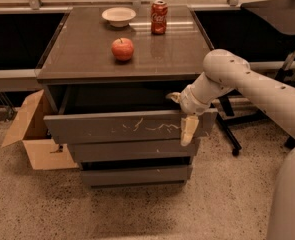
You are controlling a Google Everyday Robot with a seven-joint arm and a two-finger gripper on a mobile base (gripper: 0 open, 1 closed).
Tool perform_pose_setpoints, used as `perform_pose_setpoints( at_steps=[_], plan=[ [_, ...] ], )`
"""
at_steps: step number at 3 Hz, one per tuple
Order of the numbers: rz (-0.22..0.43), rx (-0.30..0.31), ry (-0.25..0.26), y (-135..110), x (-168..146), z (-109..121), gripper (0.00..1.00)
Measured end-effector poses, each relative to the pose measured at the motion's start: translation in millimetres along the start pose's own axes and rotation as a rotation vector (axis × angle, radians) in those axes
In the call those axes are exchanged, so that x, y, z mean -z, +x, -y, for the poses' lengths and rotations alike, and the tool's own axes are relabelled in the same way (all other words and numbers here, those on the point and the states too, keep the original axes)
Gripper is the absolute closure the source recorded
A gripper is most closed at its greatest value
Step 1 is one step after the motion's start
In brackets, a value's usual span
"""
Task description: Open top drawer
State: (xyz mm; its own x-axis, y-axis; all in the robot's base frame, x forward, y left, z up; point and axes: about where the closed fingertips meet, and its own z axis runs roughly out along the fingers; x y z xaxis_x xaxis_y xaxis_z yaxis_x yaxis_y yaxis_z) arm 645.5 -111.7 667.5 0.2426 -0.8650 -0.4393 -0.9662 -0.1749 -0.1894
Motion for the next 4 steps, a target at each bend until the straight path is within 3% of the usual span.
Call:
perform_pose_setpoints(
  at_steps=[1,3,4],
  plan=[
    [0.032,-0.031,-0.094,-19,-12,-33,0.02],
    [0.088,-0.032,-0.172,-45,-8,-65,0.49],
    [0.126,0.008,-0.178,-65,7,-71,0.8]
  ],
)
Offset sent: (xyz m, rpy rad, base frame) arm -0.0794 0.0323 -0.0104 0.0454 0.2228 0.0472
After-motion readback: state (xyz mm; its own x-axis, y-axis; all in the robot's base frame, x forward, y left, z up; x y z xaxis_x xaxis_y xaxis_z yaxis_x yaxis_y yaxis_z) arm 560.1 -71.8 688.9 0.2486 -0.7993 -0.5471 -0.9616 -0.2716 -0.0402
